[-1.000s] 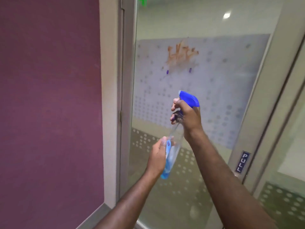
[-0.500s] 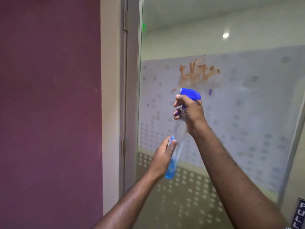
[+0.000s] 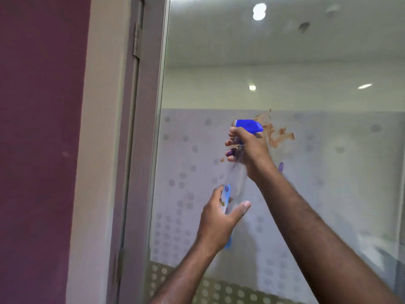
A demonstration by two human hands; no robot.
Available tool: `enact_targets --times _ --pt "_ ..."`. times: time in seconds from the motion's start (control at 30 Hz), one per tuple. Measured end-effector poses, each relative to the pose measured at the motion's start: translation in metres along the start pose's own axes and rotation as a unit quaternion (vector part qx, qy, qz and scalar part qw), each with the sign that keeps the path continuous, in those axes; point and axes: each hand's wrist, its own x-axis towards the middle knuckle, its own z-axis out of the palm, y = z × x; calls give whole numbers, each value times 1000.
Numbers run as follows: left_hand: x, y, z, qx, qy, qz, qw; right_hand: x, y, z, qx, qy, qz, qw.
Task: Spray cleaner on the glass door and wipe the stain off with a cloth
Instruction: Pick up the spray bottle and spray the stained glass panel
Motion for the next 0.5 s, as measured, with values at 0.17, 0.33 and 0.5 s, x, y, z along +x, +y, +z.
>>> enact_targets --times 0.17,0.33,0.5 --pt "49 6 -17 -36 -48 27 998 27 -22 26 -46 67 -47 996" --pt "79 14 -32 -101 -100 34 989 48 -34 57 -98 130 -84 983" --pt "88 7 -39 -153 -123 32 980 57 -31 74 -171 186 -105 962"
